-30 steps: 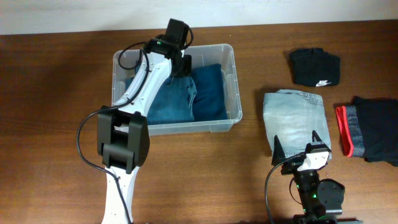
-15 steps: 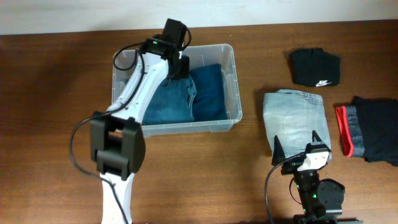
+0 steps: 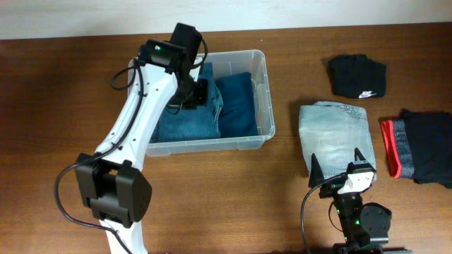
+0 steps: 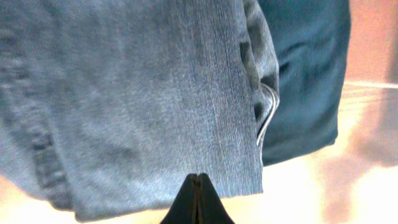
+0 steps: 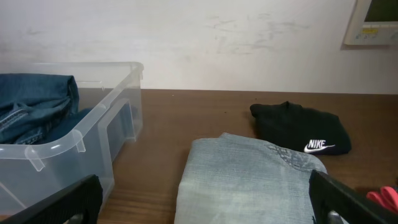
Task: Pack container
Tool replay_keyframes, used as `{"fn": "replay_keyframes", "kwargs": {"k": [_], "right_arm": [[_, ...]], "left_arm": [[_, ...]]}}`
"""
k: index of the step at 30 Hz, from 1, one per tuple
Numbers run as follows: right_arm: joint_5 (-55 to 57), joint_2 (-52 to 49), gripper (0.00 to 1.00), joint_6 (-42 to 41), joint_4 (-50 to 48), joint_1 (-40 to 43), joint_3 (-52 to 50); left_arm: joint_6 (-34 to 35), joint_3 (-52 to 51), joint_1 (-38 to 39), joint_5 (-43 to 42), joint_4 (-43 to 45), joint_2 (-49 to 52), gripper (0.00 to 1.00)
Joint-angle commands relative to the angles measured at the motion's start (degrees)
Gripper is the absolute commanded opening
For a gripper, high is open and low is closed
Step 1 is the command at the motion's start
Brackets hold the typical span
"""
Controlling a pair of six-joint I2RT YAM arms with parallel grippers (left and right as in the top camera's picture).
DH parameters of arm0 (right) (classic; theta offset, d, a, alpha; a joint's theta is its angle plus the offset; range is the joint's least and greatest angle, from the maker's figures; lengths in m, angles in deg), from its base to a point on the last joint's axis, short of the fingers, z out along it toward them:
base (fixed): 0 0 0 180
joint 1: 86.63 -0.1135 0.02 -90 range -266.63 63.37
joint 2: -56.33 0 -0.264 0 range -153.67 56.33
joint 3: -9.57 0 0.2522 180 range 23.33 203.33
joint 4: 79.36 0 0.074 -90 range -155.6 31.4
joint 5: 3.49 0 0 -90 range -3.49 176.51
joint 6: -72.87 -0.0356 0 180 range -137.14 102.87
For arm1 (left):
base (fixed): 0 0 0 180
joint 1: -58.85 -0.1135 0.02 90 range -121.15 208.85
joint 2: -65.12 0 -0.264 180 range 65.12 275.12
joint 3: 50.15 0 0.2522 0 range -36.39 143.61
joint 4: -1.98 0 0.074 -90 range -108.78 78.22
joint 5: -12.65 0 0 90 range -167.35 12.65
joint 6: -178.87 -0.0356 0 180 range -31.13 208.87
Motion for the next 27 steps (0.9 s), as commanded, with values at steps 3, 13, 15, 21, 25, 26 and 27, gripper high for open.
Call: {"fn": "replay_keyframes", "kwargs": {"k": [3, 13, 15, 21, 25, 26, 27], "right_arm": [[-0.68, 0.48, 0.98, 0.17, 0.04, 0.44, -0.39], [-0.68, 0.48, 0.98, 0.17, 0.04, 0.44, -0.39], [-0.68, 0.48, 0.98, 0.17, 0.07, 0.44, -0.39], [-0.68, 0.48, 0.99, 0.17, 0.04, 0.44, -0.39], [-0.68, 0.48, 0.99, 0.17, 0.04, 0.44, -0.39], [-0.68, 0.48, 0.98, 0.17, 0.04, 0.44, -0.39], [-0.68, 0.48, 0.98, 0.17, 0.04, 0.44, -0.39]], "left_arm": [[0.57, -7.72, 1.18, -2.73, 5.66, 0.66, 0.01], [1.25, -25.66, 2.54, -6.58, 20.74, 0.68, 0.0], [1.44, -26.99, 2.62, -6.58, 21.4, 0.68, 0.01], [1.38, -22.91, 1.81, -6.23, 21.33, -0.76, 0.01], [1.4, -17.9, 0.92, 1.11, 21.4, -2.36, 0.01], [1.42, -16.92, 0.7, 3.85, 21.62, -2.56, 0.0], [1.4, -16.02, 0.46, 7.02, 22.08, -2.64, 0.01]]}}
